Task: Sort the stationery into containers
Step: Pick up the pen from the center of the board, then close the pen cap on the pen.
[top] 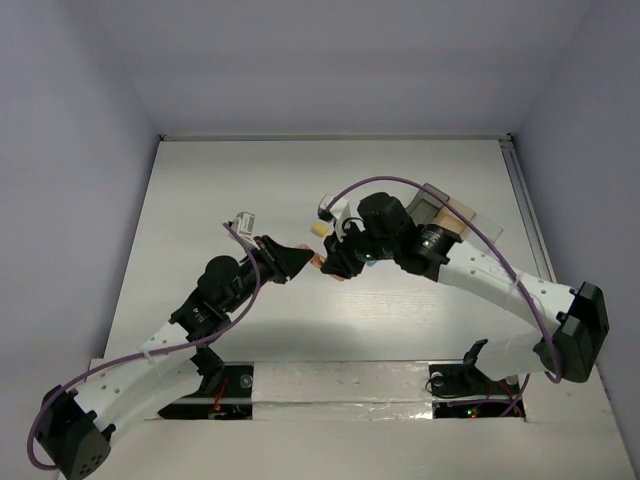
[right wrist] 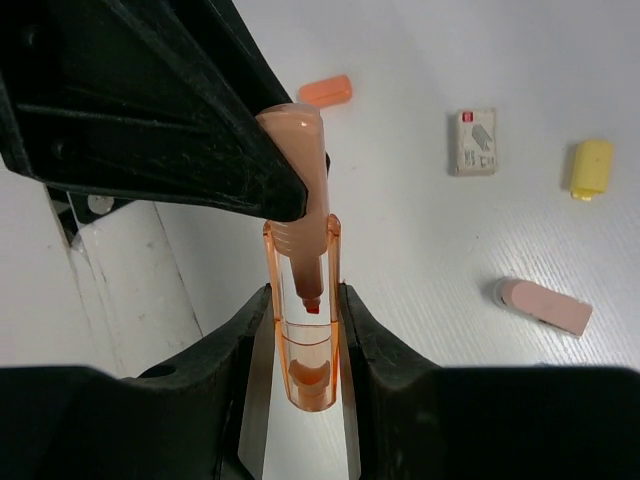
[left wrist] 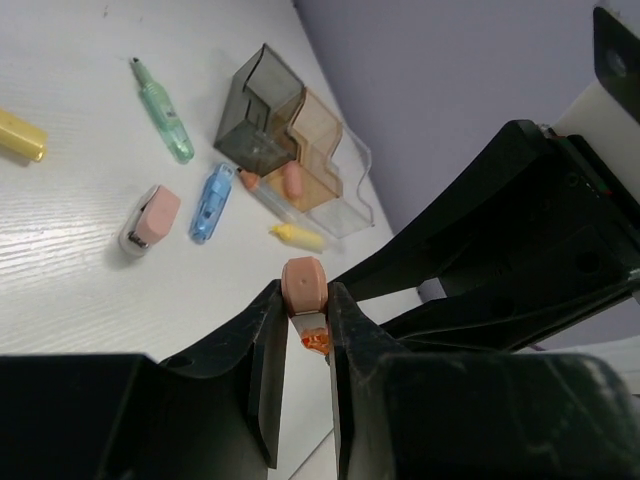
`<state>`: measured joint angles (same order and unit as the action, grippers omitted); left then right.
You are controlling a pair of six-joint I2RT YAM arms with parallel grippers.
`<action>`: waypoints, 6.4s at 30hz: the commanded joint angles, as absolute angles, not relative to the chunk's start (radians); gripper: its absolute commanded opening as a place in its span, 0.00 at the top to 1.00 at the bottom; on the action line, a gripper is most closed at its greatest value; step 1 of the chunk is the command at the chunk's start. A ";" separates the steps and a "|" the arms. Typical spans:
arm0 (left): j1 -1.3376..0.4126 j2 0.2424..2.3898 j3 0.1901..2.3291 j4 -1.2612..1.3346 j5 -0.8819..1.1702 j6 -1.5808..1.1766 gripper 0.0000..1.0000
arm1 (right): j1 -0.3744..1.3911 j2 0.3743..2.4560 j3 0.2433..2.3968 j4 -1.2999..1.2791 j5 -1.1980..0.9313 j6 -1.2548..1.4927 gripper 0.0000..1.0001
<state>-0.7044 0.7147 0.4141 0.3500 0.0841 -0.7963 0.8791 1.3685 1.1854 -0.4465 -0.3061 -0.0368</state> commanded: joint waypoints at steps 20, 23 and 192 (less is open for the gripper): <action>-0.676 0.617 0.509 0.466 0.017 -0.847 1.00 | 0.882 1.183 0.993 -0.092 -0.370 0.090 0.49; -0.676 0.627 0.523 0.451 0.018 -0.836 1.00 | 0.882 1.174 0.974 -0.095 -0.364 0.087 0.37; -0.747 0.572 0.284 0.746 0.137 -1.031 1.00 | 0.893 1.356 0.818 1.080 -0.427 0.859 0.97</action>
<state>-0.7071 0.5419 0.3088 0.7712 0.0669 -1.0187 0.8761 1.3647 0.7670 0.9565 -0.5079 0.8715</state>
